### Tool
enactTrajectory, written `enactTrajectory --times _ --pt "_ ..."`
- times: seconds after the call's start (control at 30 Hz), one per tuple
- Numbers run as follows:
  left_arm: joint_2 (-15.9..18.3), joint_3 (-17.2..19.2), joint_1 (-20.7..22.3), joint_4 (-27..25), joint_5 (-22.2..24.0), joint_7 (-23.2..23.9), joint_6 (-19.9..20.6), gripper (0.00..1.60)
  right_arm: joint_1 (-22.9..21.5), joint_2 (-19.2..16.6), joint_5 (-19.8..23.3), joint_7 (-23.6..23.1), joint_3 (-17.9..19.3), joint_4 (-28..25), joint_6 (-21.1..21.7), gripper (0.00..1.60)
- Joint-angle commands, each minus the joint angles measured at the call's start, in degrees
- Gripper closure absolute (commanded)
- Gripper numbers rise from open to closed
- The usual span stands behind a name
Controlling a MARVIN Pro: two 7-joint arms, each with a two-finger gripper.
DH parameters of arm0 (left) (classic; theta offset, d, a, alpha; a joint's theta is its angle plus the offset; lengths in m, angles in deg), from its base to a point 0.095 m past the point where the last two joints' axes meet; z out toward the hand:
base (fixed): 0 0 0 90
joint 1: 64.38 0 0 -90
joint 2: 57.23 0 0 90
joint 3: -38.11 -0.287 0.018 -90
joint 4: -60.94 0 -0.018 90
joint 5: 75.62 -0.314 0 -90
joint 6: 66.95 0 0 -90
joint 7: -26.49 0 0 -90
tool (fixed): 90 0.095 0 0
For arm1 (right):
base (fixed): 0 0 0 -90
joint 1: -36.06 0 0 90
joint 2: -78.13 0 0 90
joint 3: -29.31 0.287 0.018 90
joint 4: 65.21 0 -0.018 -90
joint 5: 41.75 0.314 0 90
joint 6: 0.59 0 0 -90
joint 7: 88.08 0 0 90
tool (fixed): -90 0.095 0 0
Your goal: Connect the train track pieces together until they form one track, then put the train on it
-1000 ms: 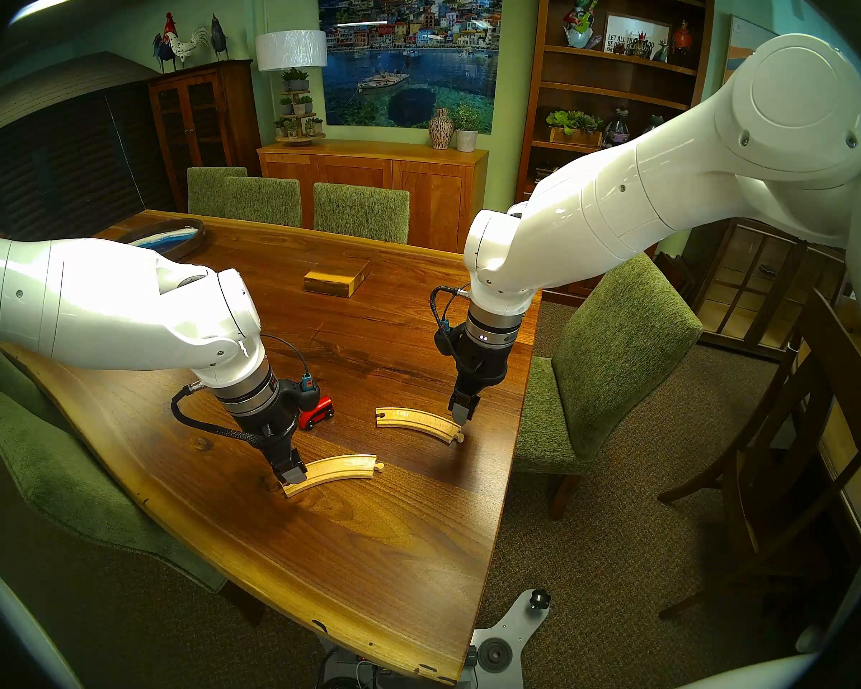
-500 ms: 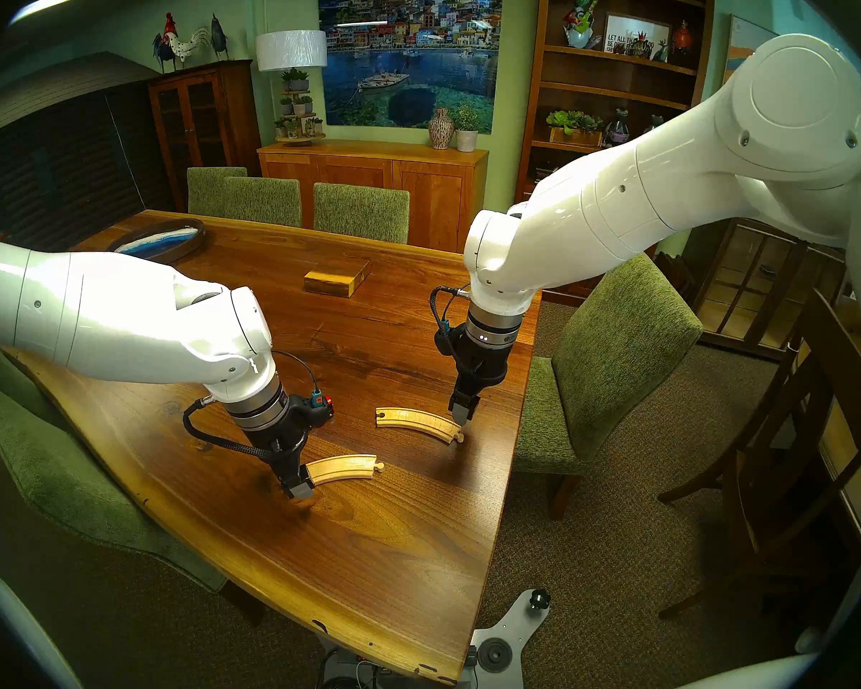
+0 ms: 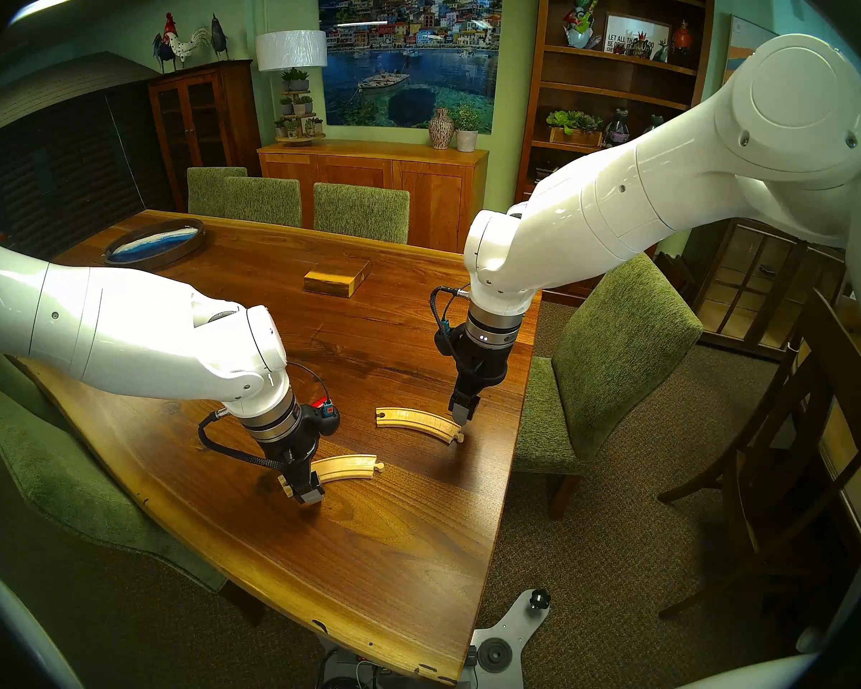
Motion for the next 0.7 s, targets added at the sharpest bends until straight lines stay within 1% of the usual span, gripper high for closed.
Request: enactTrajectory --times 0.0,0.17,0.2,0.23,0.27,0.3,0.4,0.5,0.53,0.6,0.63,0.67 --pt "-0.8 -0.1 -0.2 1.2 -0.7 0.7 -0.3 1.02 -1.5 -0.3 0.0 0.0 0.3 0.5 0.1 0.0" --pt "-0.7 -0.5 -0.4 1.8 -1.3 1.5 -0.6 1.12 -1.5 -0.3 0.0 0.0 0.3 0.5 0.1 0.0" --pt "-0.7 -0.6 -0.4 1.8 -1.4 1.6 -0.6 1.2 -1.5 -0.3 0.0 0.0 0.3 0.5 0.1 0.0" --pt "-0.7 -0.7 -0.5 1.9 -1.5 1.7 -0.7 1.42 -1.5 -0.3 0.0 0.0 0.3 0.5 0.1 0.0" --pt "-0.6 -0.7 -0.5 2.0 -1.6 1.7 -0.8 1.56 -1.5 -0.3 0.0 0.0 0.3 0.5 0.1 0.0" --pt "-0.6 -0.8 -0.6 2.1 -1.7 1.8 -0.8 1.6 -1.5 -0.3 0.0 0.0 0.3 0.5 0.1 0.0" --pt "-0.1 -0.9 -0.4 2.5 -1.6 2.6 -0.8 1.6 -1.5 -0.3 0.0 0.0 0.3 0.5 0.1 0.0" --pt "0.9 -1.3 0.7 2.1 -2.1 3.9 -1.2 1.6 -1.5 -0.3 0.0 0.0 0.3 0.5 0.1 0.0" --pt "2.5 -1.7 2.2 0.9 -2.5 4.8 -1.4 1.6 -1.5 -0.3 0.0 0.0 0.3 0.5 0.1 0.0" --pt "3.2 -1.8 2.9 0.3 -2.5 5.0 -1.3 1.6 -1.5 -0.3 0.0 0.0 0.3 0.6 0.1 0.0" --pt "4.9 -2.2 4.7 -1.0 -2.7 5.5 -1.1 1.6 -1.4 -0.3 0.0 0.0 0.3 0.6 0.1 0.0" --pt "5.2 -2.4 5.1 -1.3 -2.8 5.6 -1.1 1.6 -1.4 -0.3 0.0 0.0 0.3 0.6 0.1 0.0"
